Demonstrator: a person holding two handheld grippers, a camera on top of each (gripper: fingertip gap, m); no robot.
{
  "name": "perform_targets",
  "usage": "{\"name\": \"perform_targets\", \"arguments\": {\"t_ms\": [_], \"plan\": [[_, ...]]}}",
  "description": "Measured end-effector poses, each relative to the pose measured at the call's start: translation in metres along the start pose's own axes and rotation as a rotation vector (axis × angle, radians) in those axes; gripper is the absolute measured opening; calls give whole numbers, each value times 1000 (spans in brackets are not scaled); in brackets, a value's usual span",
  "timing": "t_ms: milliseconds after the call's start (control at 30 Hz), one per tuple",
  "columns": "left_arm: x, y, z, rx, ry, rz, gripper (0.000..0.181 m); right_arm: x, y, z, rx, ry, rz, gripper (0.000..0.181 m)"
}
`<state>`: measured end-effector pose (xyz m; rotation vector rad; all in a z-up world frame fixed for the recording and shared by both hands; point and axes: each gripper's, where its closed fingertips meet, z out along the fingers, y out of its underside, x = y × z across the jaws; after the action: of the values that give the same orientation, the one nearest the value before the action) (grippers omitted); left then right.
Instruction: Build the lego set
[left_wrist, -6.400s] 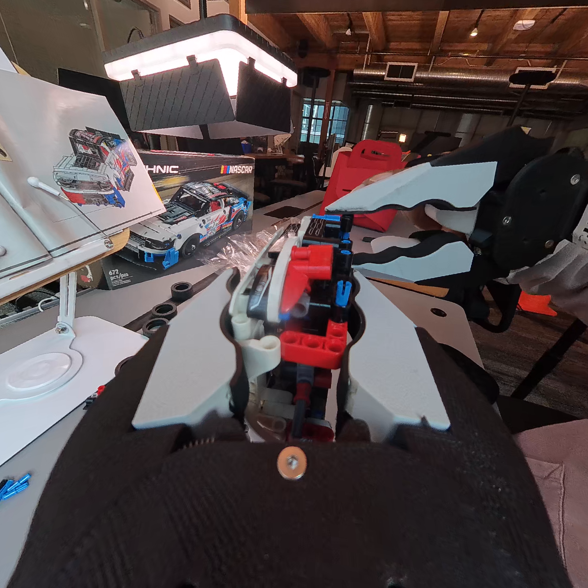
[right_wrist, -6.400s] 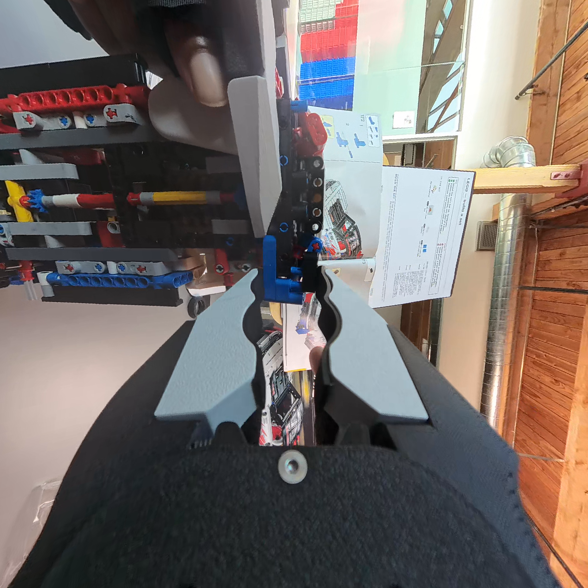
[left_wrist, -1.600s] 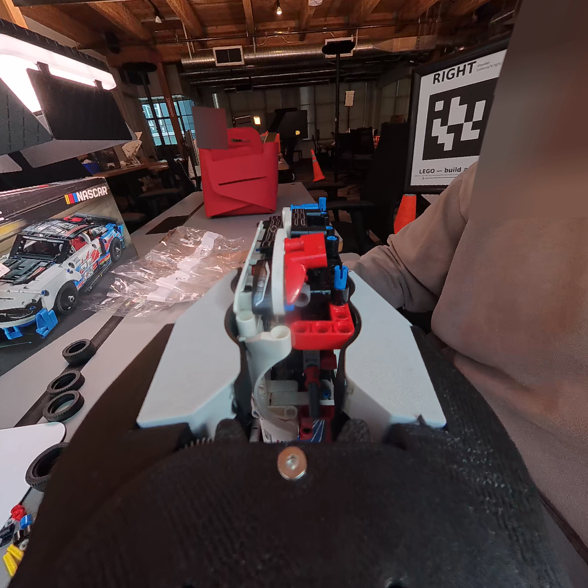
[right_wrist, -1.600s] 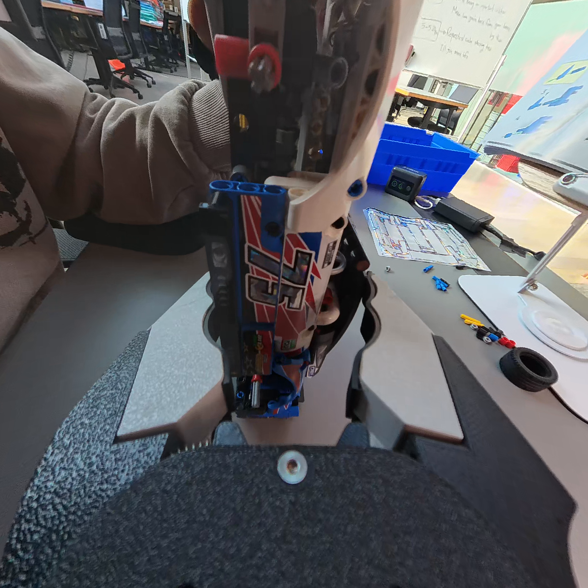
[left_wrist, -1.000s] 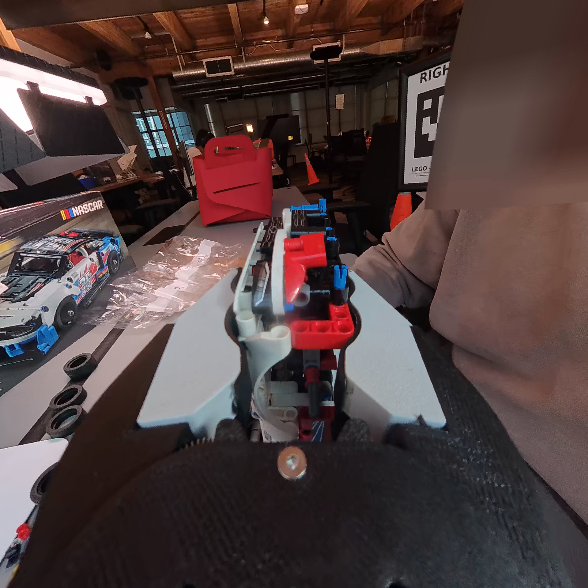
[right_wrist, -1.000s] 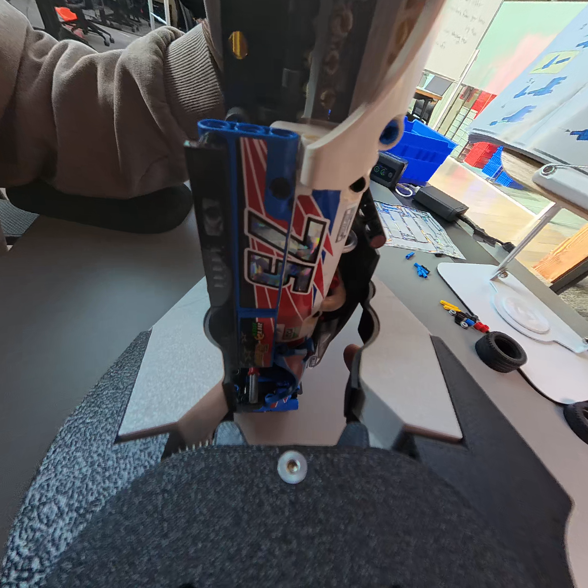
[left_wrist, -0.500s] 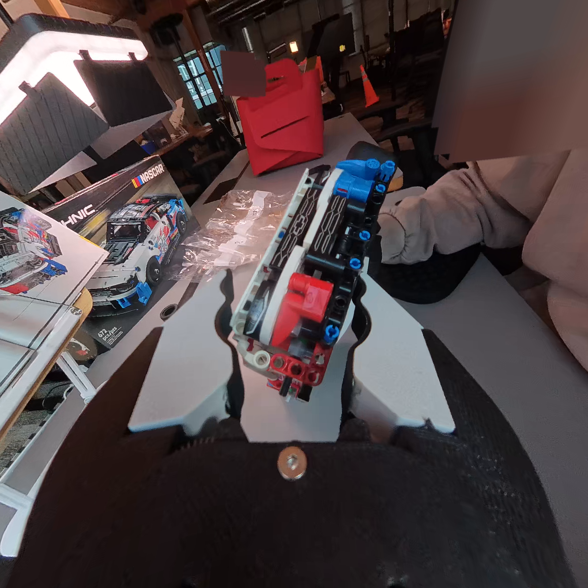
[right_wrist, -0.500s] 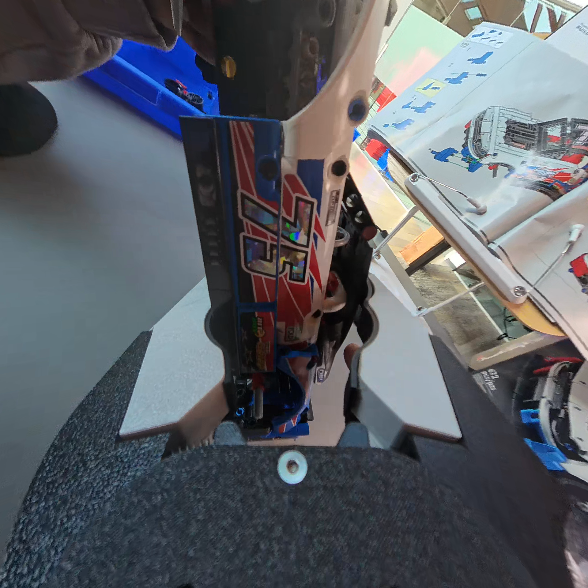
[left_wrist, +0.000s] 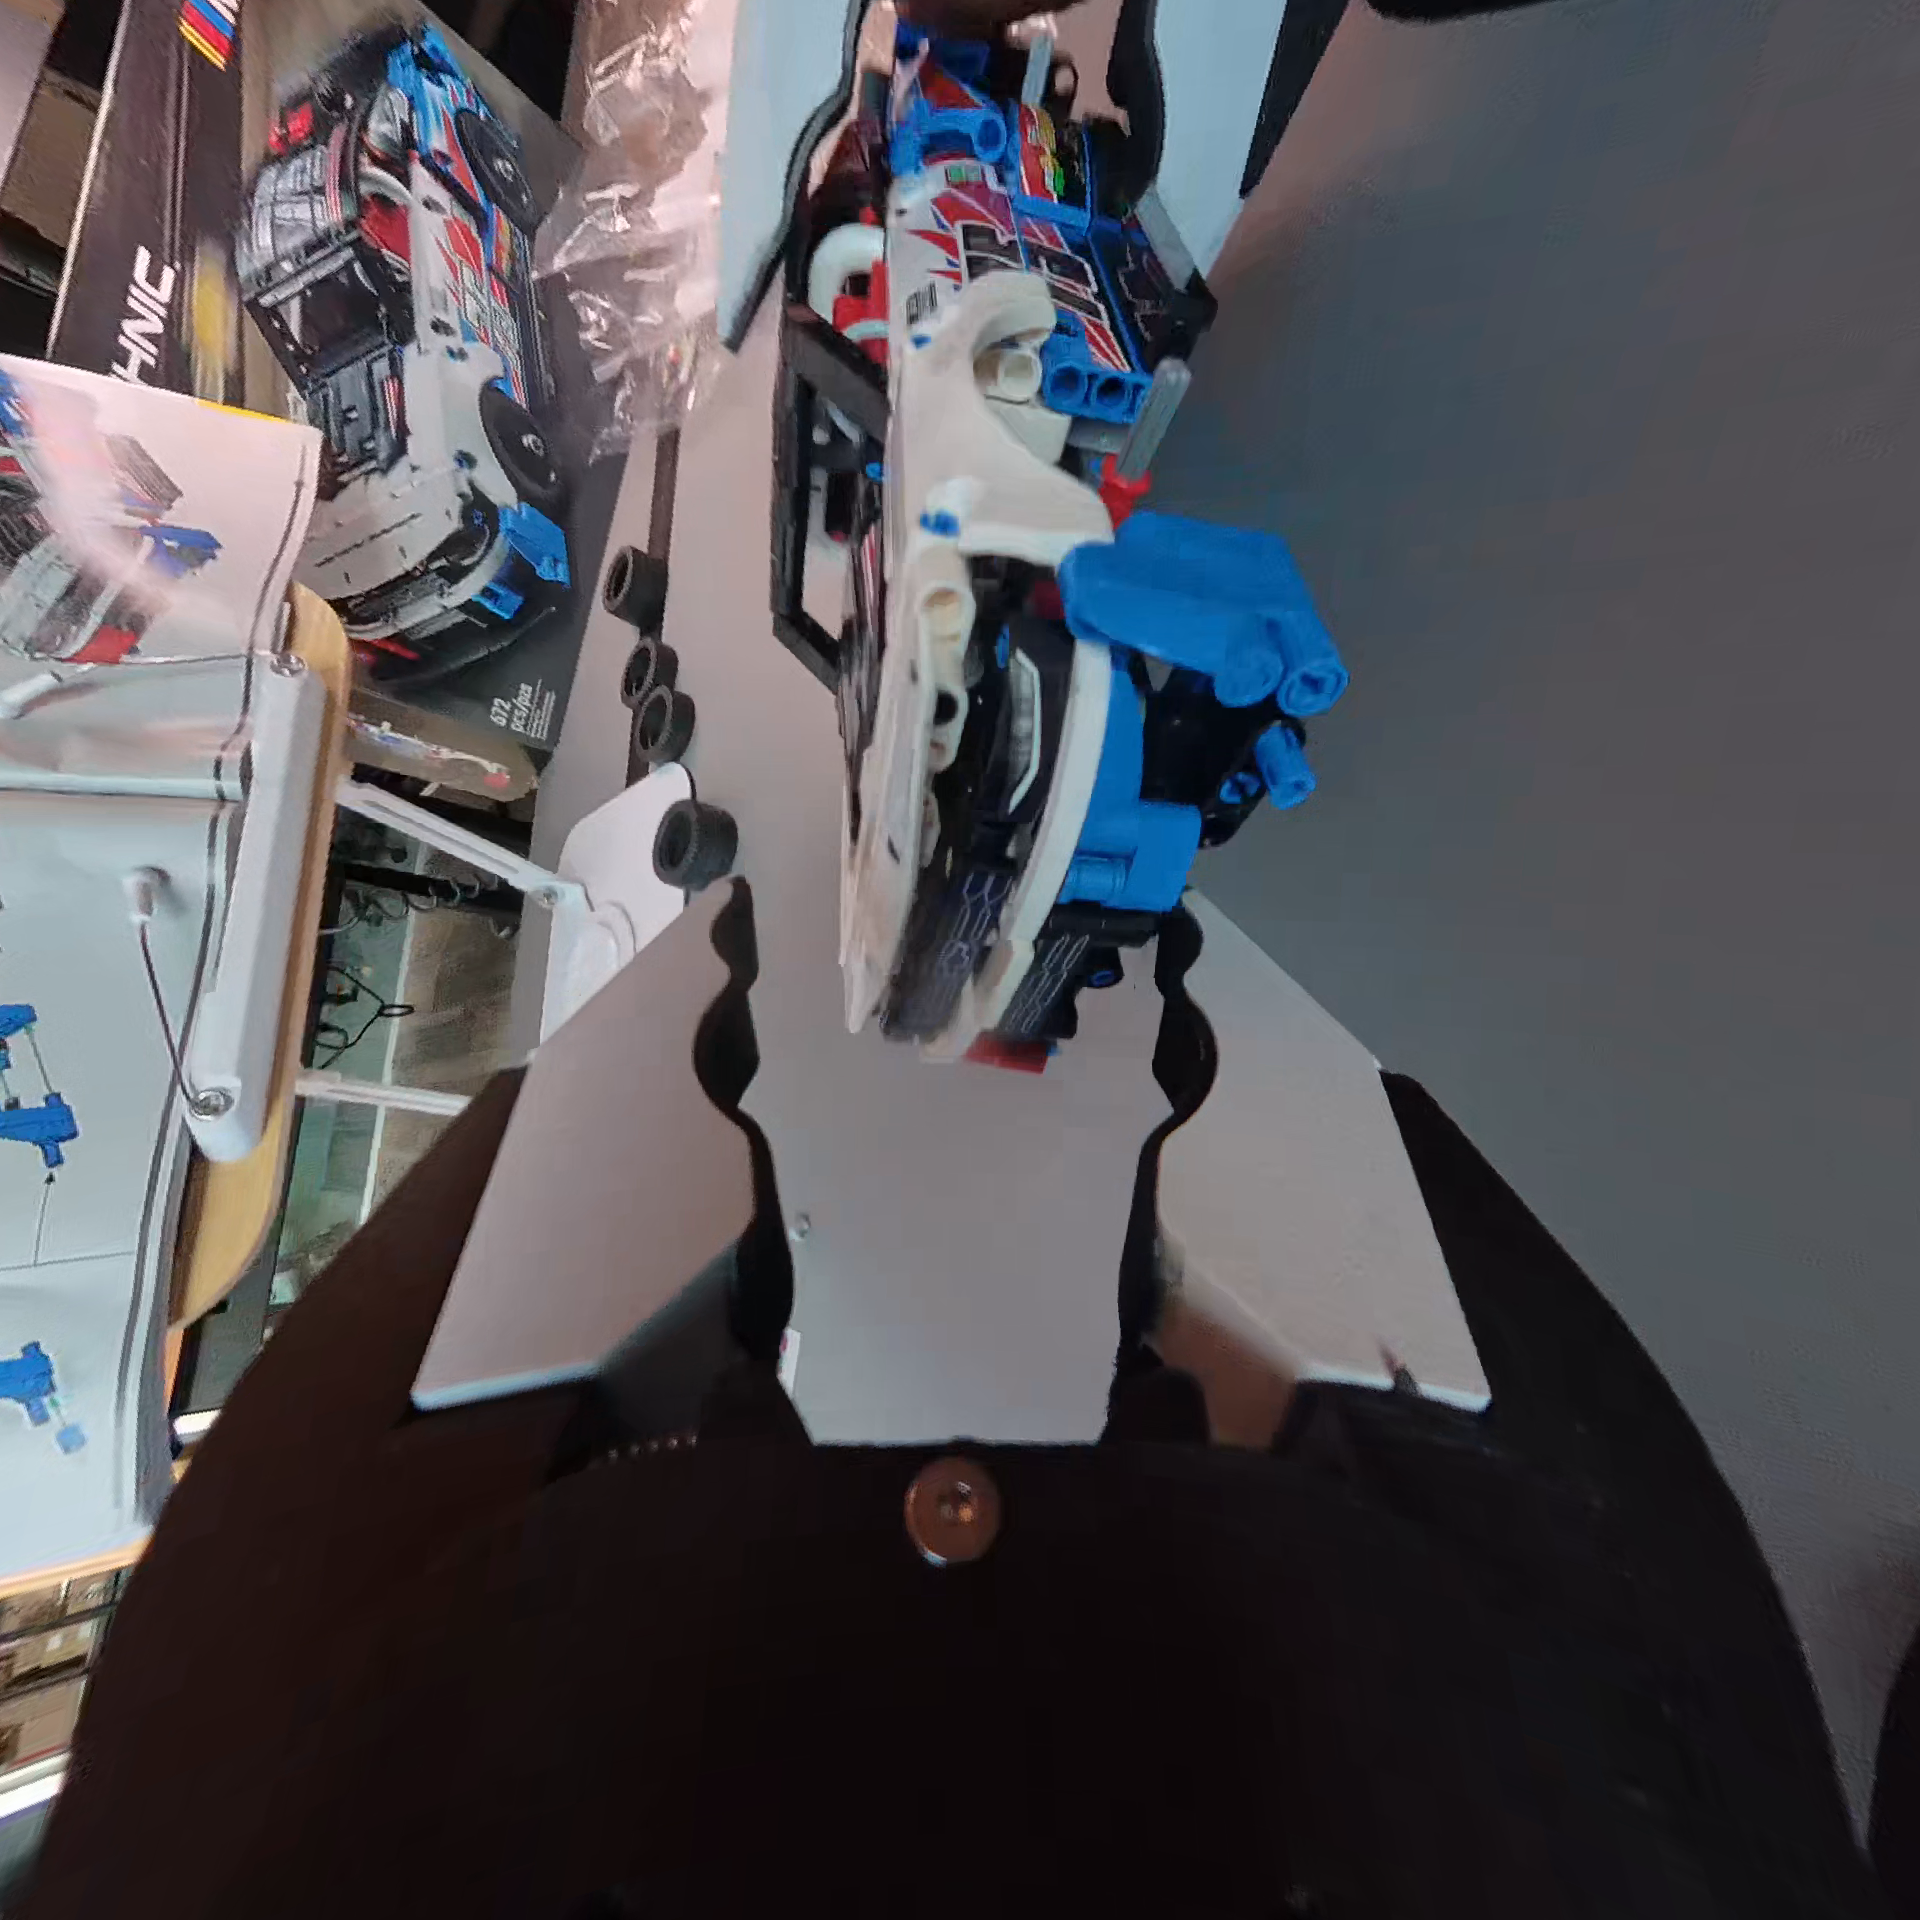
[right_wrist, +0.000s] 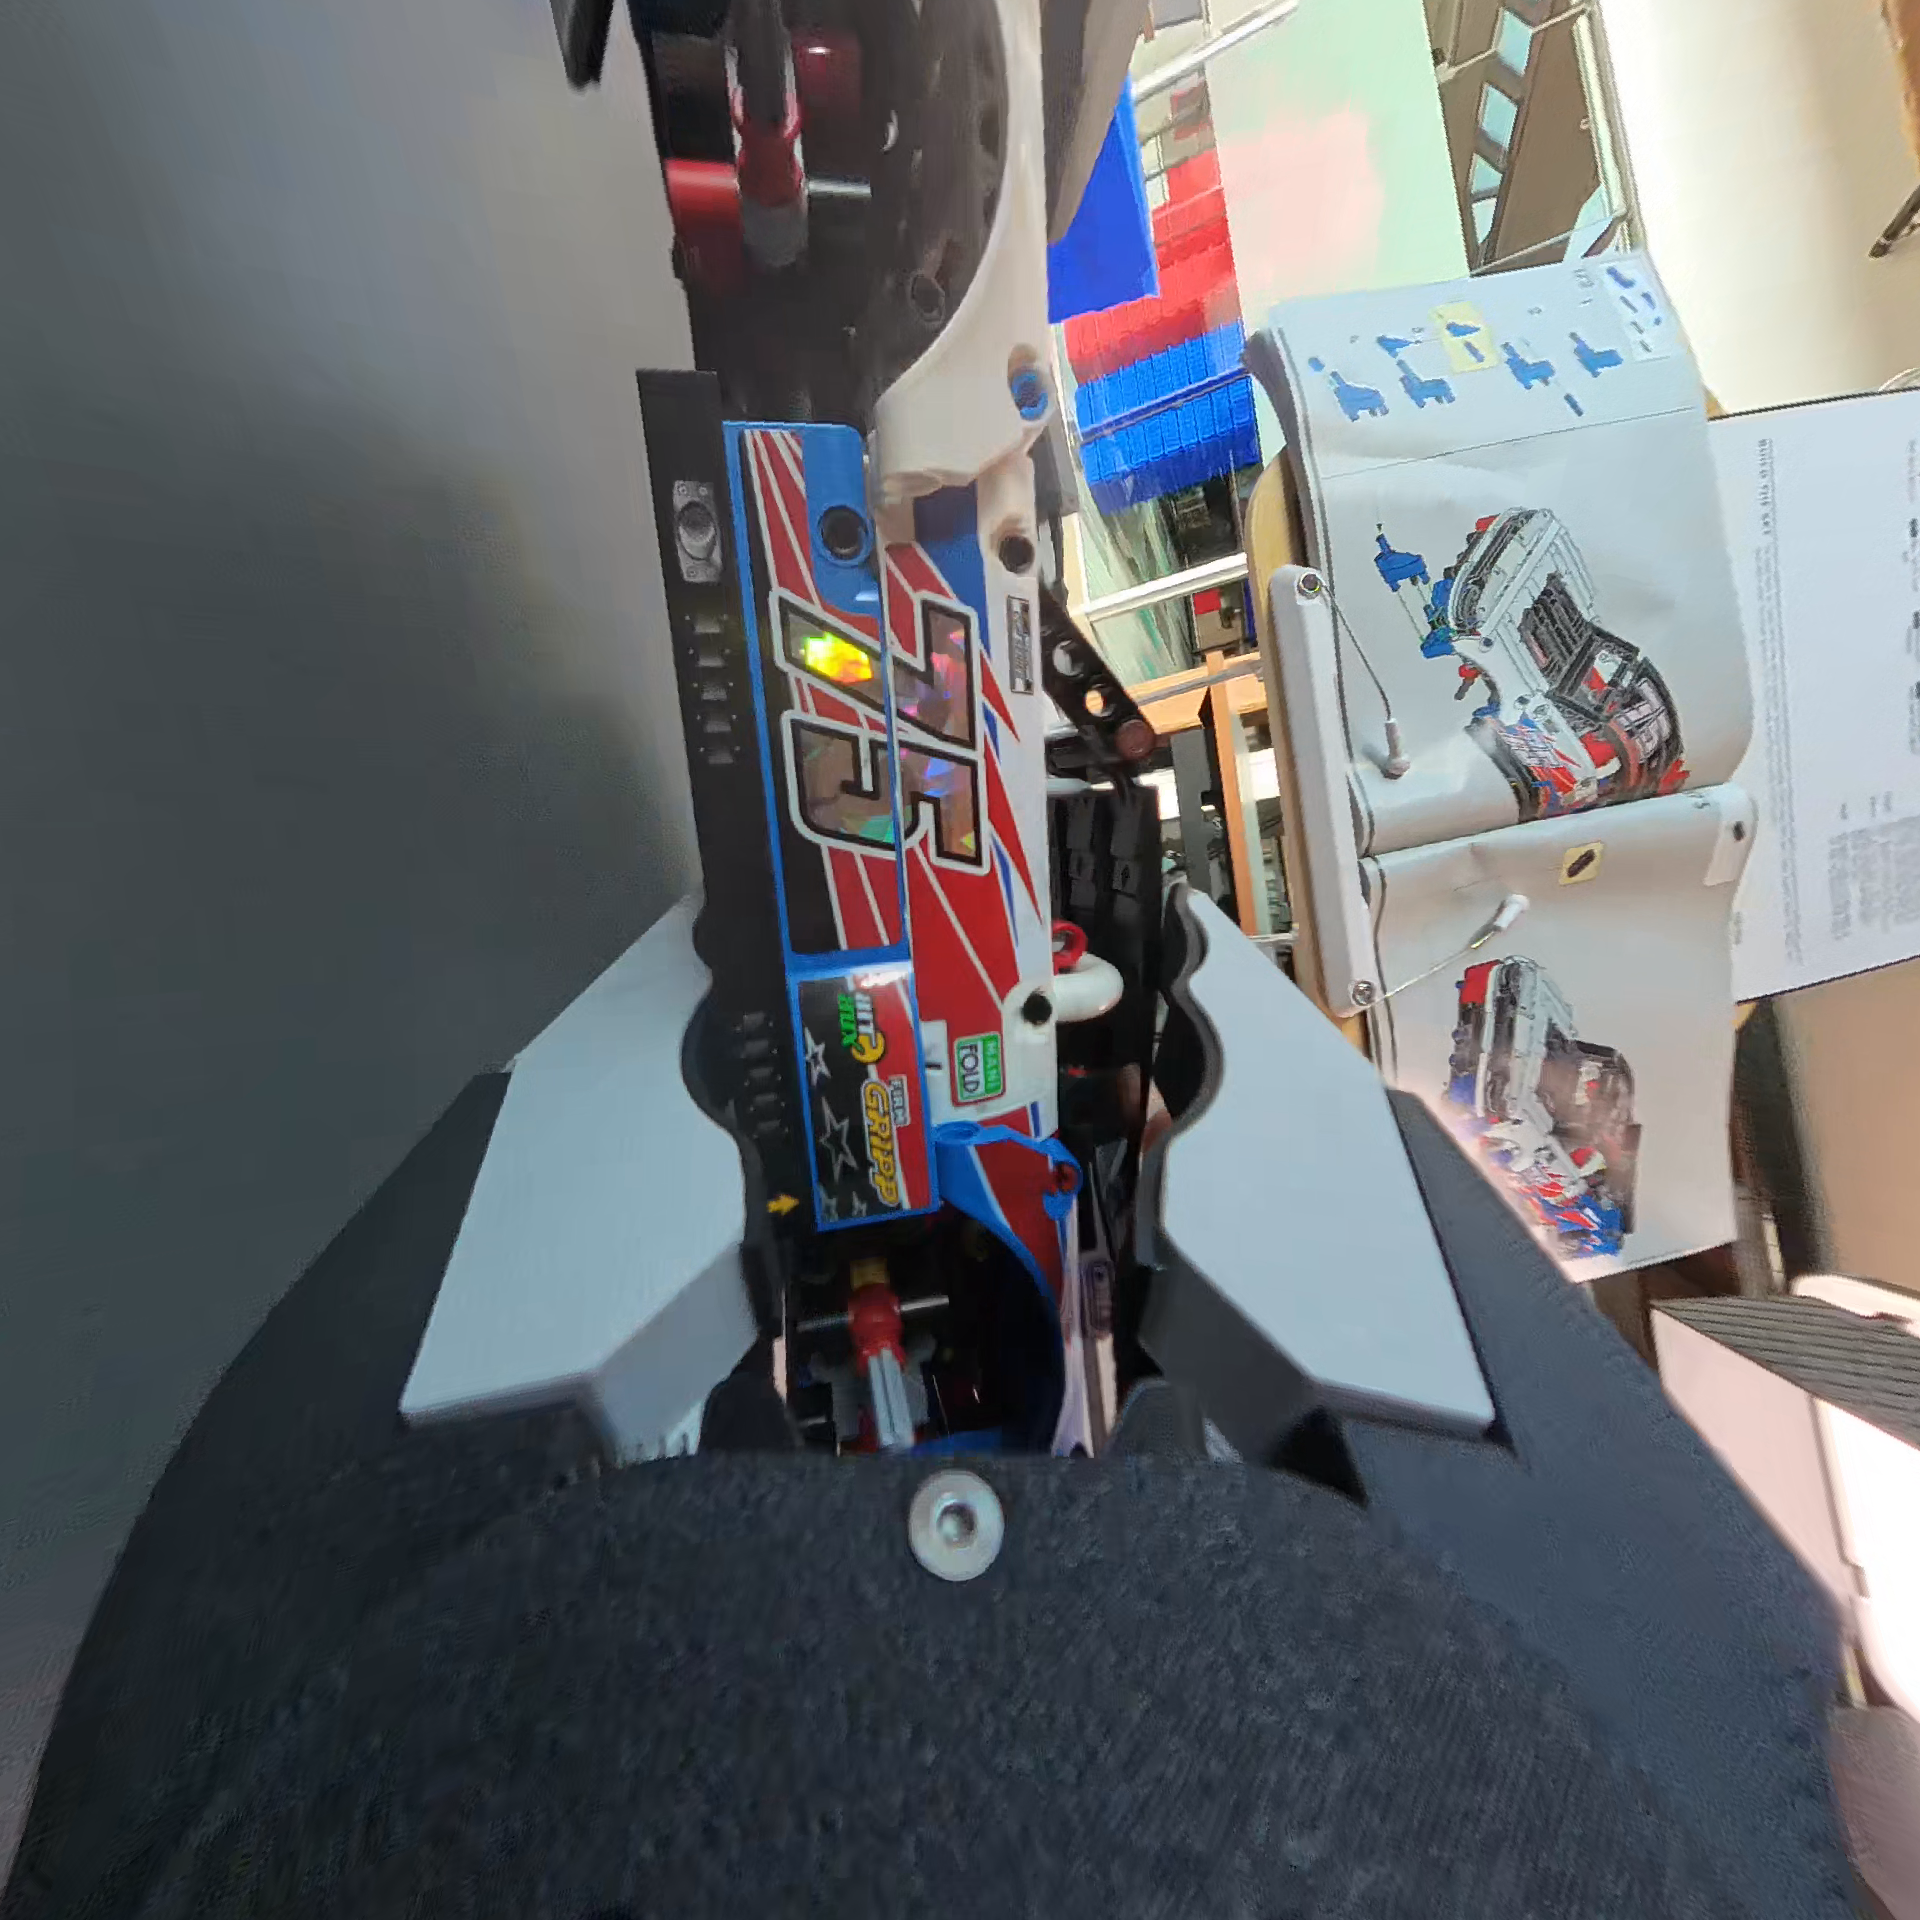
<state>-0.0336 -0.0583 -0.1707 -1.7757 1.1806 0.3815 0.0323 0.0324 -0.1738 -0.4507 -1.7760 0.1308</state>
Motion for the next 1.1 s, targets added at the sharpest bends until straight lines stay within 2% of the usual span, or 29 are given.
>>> {"name": "perform_targets", "arguments": {"t_ms": [33, 167, 300, 400, 467, 600, 667, 767, 900, 1000, 1100], "plan": [[6, 7, -1, -21, -3, -8, 78, 0, 1, 1, -11, 29, -32, 73], [32, 27, -9, -43, 77, -162, 79, -3, 3, 7, -79, 54, -70, 72], [45, 28, -12, -9, 152, -354, 80, -5, 3, 8, -128, 93, -105, 74], [37, 14, -13, 57, 147, -480, 84, -9, 2, 7, -187, 132, -137, 74], [35, 7, -7, 58, 105, -450, 83, -14, -2, 7, -217, 145, -132, 76], [40, 12, 11, -31, 68, -355, 80, -34, -15, 6, -258, 98, -97, 81], [39, 21, 14, -58, 48, -333, 69, -50, -18, 9, -277, 53, -92, 83], [36, 28, 14, -65, 7, -335, 53, -51, -24, 11, -275, 65, -93, 83], [34, 28, 13, -75, 16, -378, 53, -52, -23, 8, -283, 40, -79, 84], [36, 23, 14, -78, 28, -434, 55, -57, -22, -5, -265, -30, 13, 86], [43, 27, 19, -136, 32, -421, 58, -66, -28, -23, -235, -75, 26, 84]]}}
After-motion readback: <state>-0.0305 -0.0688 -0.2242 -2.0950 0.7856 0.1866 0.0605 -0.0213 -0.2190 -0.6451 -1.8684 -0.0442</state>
